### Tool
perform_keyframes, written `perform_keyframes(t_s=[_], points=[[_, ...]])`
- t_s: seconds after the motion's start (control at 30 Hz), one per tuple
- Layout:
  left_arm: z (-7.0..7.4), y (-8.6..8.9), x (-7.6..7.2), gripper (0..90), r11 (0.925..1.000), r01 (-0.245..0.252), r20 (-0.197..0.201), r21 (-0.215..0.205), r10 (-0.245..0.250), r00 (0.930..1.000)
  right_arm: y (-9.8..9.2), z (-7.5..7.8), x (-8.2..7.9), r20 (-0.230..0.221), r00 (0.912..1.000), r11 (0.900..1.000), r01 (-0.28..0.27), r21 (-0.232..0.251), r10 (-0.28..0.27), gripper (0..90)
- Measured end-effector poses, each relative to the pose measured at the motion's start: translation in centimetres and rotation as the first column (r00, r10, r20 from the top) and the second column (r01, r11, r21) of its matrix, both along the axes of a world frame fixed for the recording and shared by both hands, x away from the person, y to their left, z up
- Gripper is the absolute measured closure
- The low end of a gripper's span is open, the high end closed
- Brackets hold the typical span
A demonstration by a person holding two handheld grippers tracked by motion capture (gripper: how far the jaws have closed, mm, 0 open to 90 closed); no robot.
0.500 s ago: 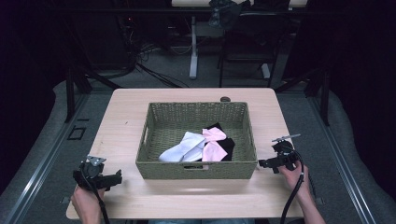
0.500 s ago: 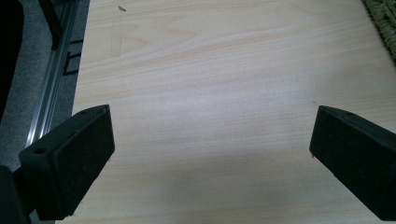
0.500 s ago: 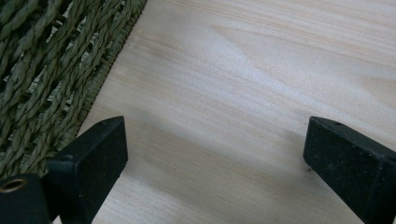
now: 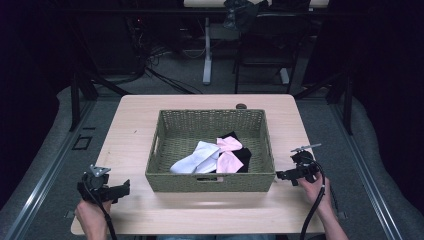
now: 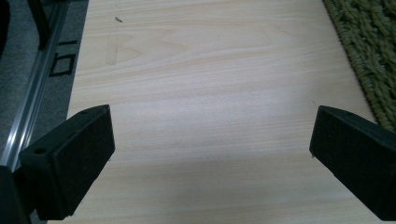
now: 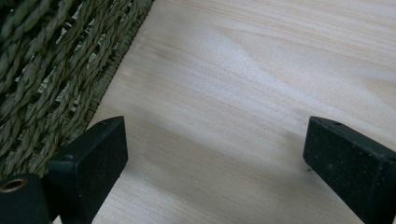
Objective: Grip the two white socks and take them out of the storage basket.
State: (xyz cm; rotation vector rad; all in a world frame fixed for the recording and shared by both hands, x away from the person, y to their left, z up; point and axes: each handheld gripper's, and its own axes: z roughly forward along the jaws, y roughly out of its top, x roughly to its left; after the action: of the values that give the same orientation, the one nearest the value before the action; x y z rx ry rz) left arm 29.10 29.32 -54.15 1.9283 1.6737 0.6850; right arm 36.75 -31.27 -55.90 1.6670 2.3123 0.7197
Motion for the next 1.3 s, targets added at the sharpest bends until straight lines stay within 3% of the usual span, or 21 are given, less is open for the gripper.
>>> perform_keyframes(t_s=[0.37, 0.57, 0.87, 0.93, 1.1, 1.3], points=[[1.6, -0.6, 0.2, 0.2, 0.9986, 0.044, -0.023, -0.028, -0.045, 0.9987, -0.2, -0.1, 0.0, 0.001, 1.0, 1.0, 0.01, 0.006, -0.01, 6.2], [2.6, -0.2, 0.0, 0.2, 0.9966, 0.049, -0.024, -0.066, -0.051, 0.9984, -0.2, 0.0, 0.0, 0.002, 0.9999, 1.0, 0.012, 0.002, -0.012, 6.2], [4.7, -0.4, -0.1, 0.0, 0.9934, 0.091, -0.034, -0.071, -0.093, 0.9951, -0.4, 0.0, 0.0, 0.01, 0.9999, 1.0, 0.014, 0.0, -0.014, 6.4], [5.3, -0.4, 0.0, 0.0, 0.9921, 0.101, -0.037, -0.075, -0.104, 0.9939, -0.4, 0.0, 0.1, 0.01, 0.9998, 1.0, 0.016, 0.0, -0.016, 6.4], [6.8, -0.7, 0.8, 0.0, 0.9827, 0.122, -0.05, -0.14, -0.13, 0.9903, -0.5, 0.0, 0.1, 0.005, 0.9997, 1.0, 0.025, 0.008, -0.025, 6.5], [9.2, -1.9, 1.6, 0.0, 0.9772, 0.173, -0.043, -0.124, -0.179, 0.9829, -0.5, 0.0, 0.0, 0.013, 0.9997, 1.0, 0.021, 0.008, -0.021, 6.5]])
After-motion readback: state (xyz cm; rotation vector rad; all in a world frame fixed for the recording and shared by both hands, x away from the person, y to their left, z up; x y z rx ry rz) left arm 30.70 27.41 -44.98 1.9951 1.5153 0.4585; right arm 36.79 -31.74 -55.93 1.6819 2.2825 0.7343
